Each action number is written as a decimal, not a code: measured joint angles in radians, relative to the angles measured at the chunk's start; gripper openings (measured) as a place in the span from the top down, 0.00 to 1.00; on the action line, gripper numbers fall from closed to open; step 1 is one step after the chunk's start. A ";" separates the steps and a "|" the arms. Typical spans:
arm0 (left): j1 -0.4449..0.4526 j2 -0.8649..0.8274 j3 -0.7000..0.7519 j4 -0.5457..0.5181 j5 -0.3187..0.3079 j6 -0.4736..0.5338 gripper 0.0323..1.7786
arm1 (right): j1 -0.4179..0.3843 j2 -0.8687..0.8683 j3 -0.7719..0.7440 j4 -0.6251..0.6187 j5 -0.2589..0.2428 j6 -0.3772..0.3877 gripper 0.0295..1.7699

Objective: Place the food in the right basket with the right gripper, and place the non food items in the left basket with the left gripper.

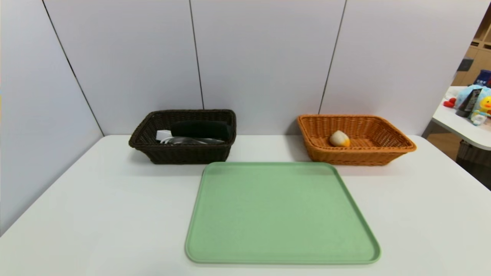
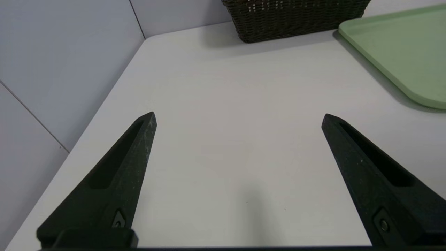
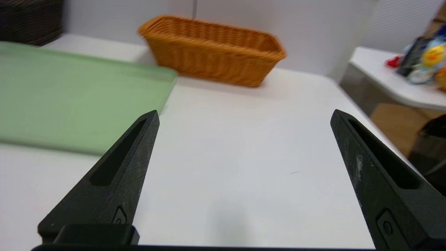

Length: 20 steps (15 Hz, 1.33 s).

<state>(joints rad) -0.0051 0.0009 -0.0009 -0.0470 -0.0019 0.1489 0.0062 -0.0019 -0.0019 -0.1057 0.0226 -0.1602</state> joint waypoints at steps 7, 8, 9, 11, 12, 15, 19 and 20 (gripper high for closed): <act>0.000 0.000 0.001 0.048 -0.013 -0.089 0.05 | 0.001 0.000 -0.001 0.109 0.017 0.125 0.04; 0.000 0.000 0.001 0.048 -0.014 -0.094 0.05 | 0.000 0.000 -0.001 0.108 0.015 0.137 0.04; 0.000 0.000 0.001 0.047 -0.014 -0.097 0.05 | 0.001 0.000 -0.001 0.108 0.014 0.143 0.04; 0.000 0.000 0.001 0.048 -0.010 -0.110 0.05 | 0.001 0.000 -0.001 0.107 0.000 0.176 0.04; -0.001 0.000 0.001 0.049 -0.007 -0.120 0.05 | 0.001 0.000 -0.001 0.106 -0.018 0.200 0.04; -0.001 0.000 0.001 0.050 -0.006 -0.130 0.05 | 0.001 0.000 0.000 0.104 -0.024 0.211 0.04; -0.001 0.000 0.001 0.050 -0.006 -0.131 0.05 | 0.000 0.000 0.001 0.099 -0.024 0.214 0.04; -0.001 0.000 0.001 0.050 -0.006 -0.131 0.05 | 0.000 0.000 0.002 0.099 -0.024 0.214 0.04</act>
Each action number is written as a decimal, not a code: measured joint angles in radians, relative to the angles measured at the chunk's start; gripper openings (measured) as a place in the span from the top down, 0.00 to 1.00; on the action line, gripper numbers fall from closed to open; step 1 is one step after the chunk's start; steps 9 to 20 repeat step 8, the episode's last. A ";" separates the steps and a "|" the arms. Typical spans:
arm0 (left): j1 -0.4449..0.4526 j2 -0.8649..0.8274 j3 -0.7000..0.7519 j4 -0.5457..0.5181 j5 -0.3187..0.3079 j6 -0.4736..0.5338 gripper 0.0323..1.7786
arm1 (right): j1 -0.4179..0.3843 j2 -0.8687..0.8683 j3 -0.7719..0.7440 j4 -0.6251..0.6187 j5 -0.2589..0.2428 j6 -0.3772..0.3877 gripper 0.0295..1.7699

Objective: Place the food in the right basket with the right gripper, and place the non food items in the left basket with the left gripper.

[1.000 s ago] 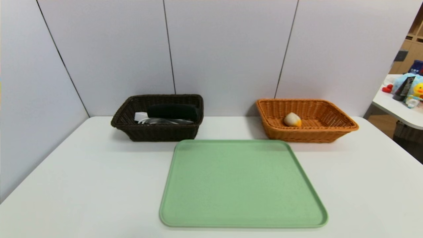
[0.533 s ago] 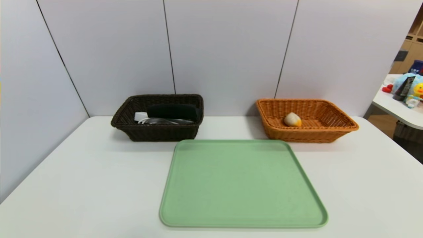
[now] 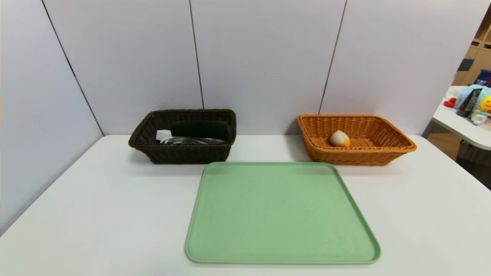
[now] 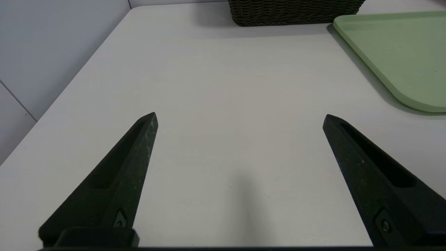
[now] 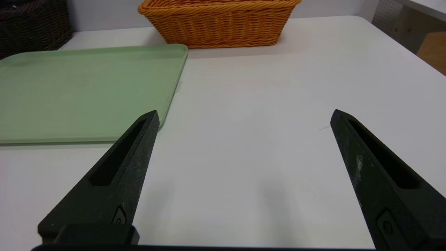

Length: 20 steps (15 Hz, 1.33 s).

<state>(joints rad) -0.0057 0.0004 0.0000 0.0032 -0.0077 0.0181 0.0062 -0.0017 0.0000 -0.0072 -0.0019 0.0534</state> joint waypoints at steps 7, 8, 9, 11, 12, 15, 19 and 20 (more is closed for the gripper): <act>0.000 0.000 0.000 0.000 0.000 0.000 0.05 | 0.000 0.000 0.000 0.001 0.000 0.000 0.04; 0.000 0.000 0.000 0.000 0.000 0.000 0.05 | 0.000 0.000 0.000 0.000 0.000 0.000 0.04; 0.000 0.000 0.000 0.000 0.000 0.000 0.05 | 0.000 0.000 0.000 0.000 0.000 0.000 0.04; 0.000 0.000 0.000 0.000 0.000 0.000 0.05 | 0.000 0.000 0.000 0.000 0.000 0.000 0.04; 0.000 0.000 0.000 0.000 0.000 0.000 0.05 | 0.000 0.000 0.000 0.000 0.000 0.000 0.04; 0.000 0.000 0.000 0.000 0.000 0.000 0.05 | 0.000 0.000 0.000 0.000 0.000 0.000 0.04; 0.000 0.000 0.000 0.000 0.000 0.000 0.05 | 0.000 0.000 0.000 0.000 0.000 0.000 0.04; 0.000 0.000 0.000 0.000 0.000 0.000 0.05 | 0.000 0.000 0.000 0.000 0.000 0.000 0.04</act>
